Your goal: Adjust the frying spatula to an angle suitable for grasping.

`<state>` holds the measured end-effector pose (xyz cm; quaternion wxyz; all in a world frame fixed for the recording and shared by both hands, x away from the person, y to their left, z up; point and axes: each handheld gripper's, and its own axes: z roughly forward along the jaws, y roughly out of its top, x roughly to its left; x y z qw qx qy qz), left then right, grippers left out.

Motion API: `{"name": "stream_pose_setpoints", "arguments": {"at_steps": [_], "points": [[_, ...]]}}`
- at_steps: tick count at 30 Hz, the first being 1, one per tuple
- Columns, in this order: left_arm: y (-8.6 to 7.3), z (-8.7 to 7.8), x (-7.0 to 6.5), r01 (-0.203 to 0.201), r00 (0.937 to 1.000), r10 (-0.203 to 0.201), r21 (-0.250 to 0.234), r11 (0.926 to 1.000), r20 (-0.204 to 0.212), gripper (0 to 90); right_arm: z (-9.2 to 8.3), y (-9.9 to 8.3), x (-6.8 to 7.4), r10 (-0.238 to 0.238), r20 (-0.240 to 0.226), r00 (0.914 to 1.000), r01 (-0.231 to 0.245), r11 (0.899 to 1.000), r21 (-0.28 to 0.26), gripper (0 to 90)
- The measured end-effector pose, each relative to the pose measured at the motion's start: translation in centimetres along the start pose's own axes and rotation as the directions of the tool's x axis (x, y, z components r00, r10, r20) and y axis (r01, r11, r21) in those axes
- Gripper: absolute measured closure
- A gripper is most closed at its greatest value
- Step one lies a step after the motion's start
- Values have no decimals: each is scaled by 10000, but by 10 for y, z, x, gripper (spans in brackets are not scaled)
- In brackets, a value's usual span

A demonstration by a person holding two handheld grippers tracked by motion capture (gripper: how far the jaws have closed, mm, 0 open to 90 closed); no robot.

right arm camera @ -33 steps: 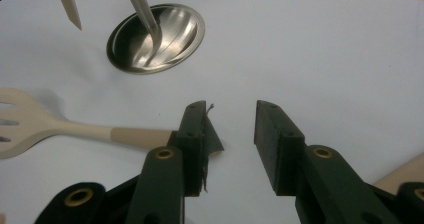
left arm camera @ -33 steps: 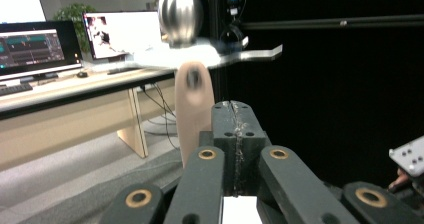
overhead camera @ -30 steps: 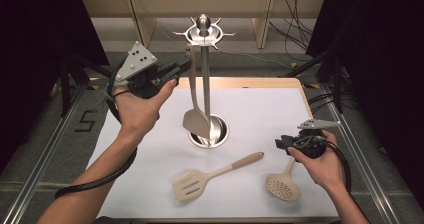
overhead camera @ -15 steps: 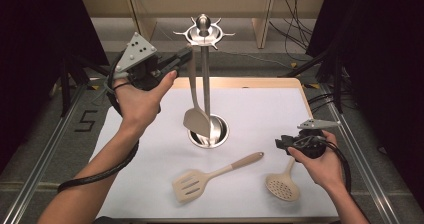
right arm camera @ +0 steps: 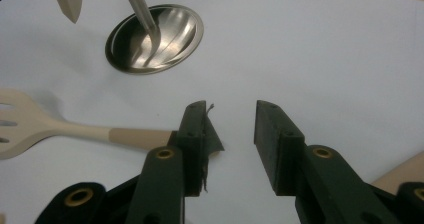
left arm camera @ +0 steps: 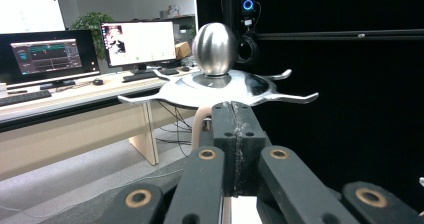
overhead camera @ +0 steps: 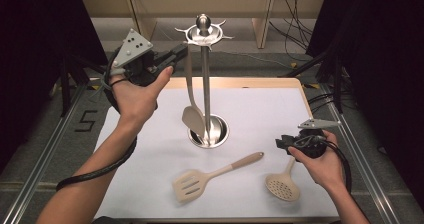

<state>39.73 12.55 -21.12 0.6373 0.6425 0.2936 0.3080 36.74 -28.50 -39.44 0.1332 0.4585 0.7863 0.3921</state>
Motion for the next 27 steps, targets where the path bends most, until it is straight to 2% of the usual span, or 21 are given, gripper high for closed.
{"name": "stream_pose_setpoints", "arguments": {"at_steps": [5,6,9,10,13,15,17,20,21,22,23,24,25,26,27], "points": [[1,1,9,24,9997,-21,104,9999,-235,894,-1,0,1,118,-22,9999,-118,9999,-25,667],[1,1,11,37,9997,-33,140,9999,-246,894,0,0,1,109,-48,9999,-110,9998,-181,668],[1,1,11,-27,9996,31,149,9999,-264,893,0,0,0,75,-35,10000,-76,9997,-212,668],[1,0,10,-74,9996,78,185,9998,-256,889,-2,1,-1,-31,73,10000,31,10000,-54,667],[0,-3,7,-59,10000,60,124,9999,-77,853,-2,1,0,20,53,10000,-20,10000,-41,667],[-3,-10,3,-128,9999,128,155,9998,17,750,-2,1,-1,35,41,10000,-35,10000,-50,665],[-5,-12,1,-69,10000,69,159,9998,43,710,-2,1,-1,-36,56,10000,37,10000,-68,665],[-15,-22,-3,-134,9999,129,430,9990,116,671,-3,1,-1,110,49,9999,-109,9999,-103,663],[-22,-27,-3,-50,9998,40,590,9982,173,643,-4,1,-3,-117,169,9998,120,9998,-178,661],[-26,-30,-3,28,9998,-42,662,9978,213,635,-3,1,-4,-118,18,9999,119,9995,-281,660],[-26,-30,-3,28,9998,-42,662,9978,213,623,-3,0,0,366,-77,9993,-367,9993,-120,659],[-36,-35,-1,247,9992,-271,831,9962,278,610,-3,1,-5,-141,101,9998,144,9997,-205,658],[-36,-35,-1,247,9992,-271,831,9962,278,607,-3,1,-5,-141,101,9998,144,9997,-205,658],[-47,-38,2,294,9990,-324,898,9955,318,601,-4,1,-4,173,187,9997,-172,9998,-43,656],[-47,-38,2,294,9990,-324,898,9955,318,596,-4,1,-4,255,211,9995,-254,9997,-5,655]]}}
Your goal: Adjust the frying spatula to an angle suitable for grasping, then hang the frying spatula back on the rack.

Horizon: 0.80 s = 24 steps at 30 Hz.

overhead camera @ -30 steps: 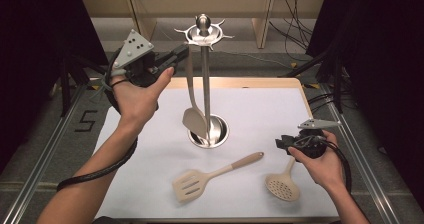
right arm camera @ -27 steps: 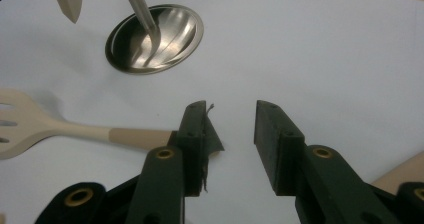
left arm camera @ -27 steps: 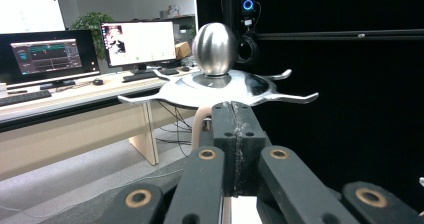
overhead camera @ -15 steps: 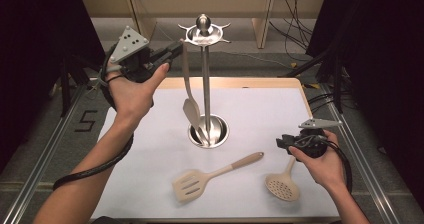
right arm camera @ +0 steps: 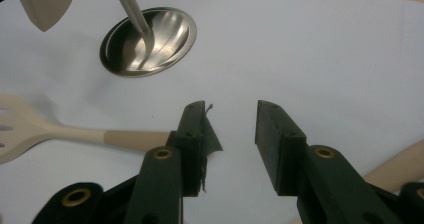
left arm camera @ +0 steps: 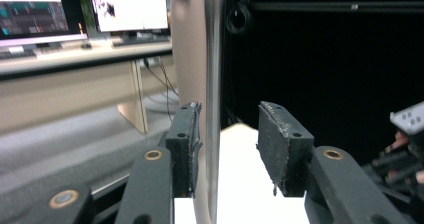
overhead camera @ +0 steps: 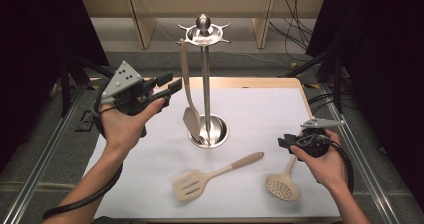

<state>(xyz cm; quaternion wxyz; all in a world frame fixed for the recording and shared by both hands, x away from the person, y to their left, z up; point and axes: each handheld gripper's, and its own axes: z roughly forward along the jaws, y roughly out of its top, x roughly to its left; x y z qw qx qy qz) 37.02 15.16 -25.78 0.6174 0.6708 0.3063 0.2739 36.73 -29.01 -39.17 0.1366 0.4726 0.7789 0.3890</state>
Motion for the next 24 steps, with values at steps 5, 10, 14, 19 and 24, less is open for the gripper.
{"name": "stream_pose_setpoints", "arguments": {"at_steps": [5,10,14,19,24], "points": [[-29,-2,4,241,9996,-248,663,9975,96,586,1,2,-4,-250,100,9996,251,9997,-68,653],[-53,-6,6,263,9996,-281,1508,9882,103,573,2,4,-4,-288,-119,9995,286,9994,-212,653],[-71,-5,4,337,9986,-426,2431,9694,312,556,0,4,-5,-305,-65,9995,303,9993,-236,653],[-98,-7,2,495,9941,-830,3878,9204,703,543,-5,1,-4,-64,4,10000,64,9998,-192,653],[-130,-7,-7,895,9814,-1681,5543,8275,925,521,-5,-1,1,-27,5,10000,27,9998,-182,650]]}}
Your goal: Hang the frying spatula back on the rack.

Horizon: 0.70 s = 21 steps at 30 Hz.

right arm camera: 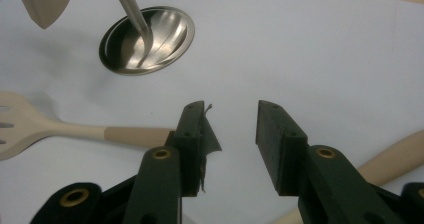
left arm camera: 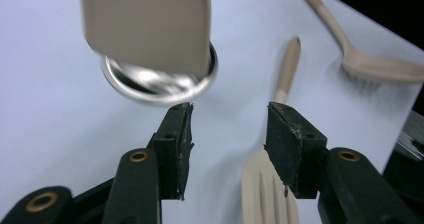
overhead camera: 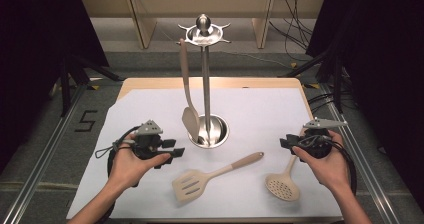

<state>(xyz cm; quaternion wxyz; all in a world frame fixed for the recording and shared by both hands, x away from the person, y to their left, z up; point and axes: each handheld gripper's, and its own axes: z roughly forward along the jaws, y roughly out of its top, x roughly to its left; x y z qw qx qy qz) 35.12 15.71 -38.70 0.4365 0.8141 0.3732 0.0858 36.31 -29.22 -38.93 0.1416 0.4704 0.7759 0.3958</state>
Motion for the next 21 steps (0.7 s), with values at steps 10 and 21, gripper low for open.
{"name": "stream_pose_setpoints", "arguments": {"at_steps": [10,21], "points": [[-34,26,-2,607,9951,-749,2007,9778,638,484,-4,-1,3,-163,-186,9997,169,9993,322,646],[-48,53,-8,698,9856,-1195,3566,9316,1193,507,1,-4,3,18,-76,10000,-16,9997,234,642]]}}
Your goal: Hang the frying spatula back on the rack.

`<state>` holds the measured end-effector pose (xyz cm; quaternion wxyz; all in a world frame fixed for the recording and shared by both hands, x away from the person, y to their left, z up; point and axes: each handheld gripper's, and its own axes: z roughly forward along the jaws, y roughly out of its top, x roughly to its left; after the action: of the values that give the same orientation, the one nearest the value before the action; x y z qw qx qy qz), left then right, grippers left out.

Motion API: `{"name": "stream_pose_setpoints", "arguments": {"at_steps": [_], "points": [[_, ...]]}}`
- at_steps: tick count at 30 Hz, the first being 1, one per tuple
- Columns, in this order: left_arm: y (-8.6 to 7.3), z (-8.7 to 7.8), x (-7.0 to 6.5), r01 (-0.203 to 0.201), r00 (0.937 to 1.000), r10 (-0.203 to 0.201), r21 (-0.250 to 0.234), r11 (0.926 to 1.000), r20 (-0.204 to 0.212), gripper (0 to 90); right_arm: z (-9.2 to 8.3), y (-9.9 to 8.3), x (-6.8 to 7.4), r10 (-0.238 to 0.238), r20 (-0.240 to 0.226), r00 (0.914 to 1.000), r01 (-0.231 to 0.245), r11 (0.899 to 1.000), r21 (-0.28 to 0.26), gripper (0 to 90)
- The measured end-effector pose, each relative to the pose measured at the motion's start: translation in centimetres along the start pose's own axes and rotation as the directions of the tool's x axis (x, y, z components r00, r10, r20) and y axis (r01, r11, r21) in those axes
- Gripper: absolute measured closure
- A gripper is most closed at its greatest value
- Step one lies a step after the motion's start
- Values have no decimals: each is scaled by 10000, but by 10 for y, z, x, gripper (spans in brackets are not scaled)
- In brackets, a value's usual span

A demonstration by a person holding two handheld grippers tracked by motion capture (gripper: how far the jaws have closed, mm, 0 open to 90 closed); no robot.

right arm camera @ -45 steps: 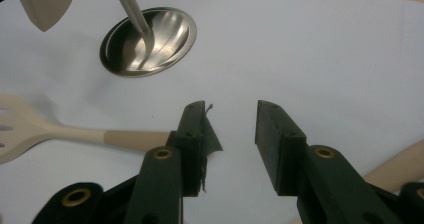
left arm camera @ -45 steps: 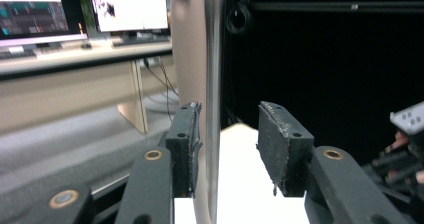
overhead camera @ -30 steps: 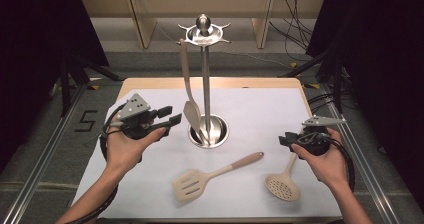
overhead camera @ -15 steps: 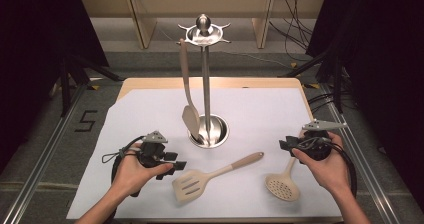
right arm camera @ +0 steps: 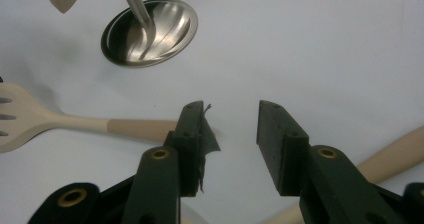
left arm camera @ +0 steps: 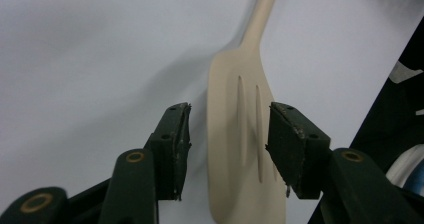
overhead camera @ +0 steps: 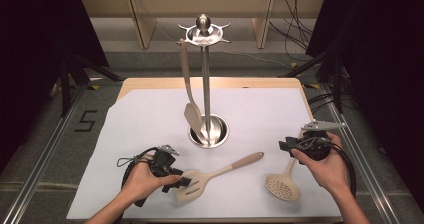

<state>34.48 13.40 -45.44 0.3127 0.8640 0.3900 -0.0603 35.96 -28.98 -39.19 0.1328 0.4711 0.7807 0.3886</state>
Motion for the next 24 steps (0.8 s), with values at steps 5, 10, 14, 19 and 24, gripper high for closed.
{"name": "stream_pose_setpoints", "arguments": {"at_steps": [5,10,14,19,24], "points": [[1,8,0,-54,9997,45,395,9992,229,563,-1,-1,-1,61,-13,10000,-60,10000,71,640],[5,7,-1,-34,9997,14,792,9969,255,586,-2,0,-3,-208,54,9998,208,9997,112,640],[6,3,-2,66,9989,-101,789,9969,449,633,-2,0,-3,-388,249,9989,387,9992,48,640],[5,2,-2,155,9965,-186,382,9991,815,715,-2,0,-3,-381,264,9989,375,9990,234,641],[4,-5,3,661,9831,-667,87,9978,1704,835,-2,0,-6,-551,144,9984,549,9984,118,641]]}}
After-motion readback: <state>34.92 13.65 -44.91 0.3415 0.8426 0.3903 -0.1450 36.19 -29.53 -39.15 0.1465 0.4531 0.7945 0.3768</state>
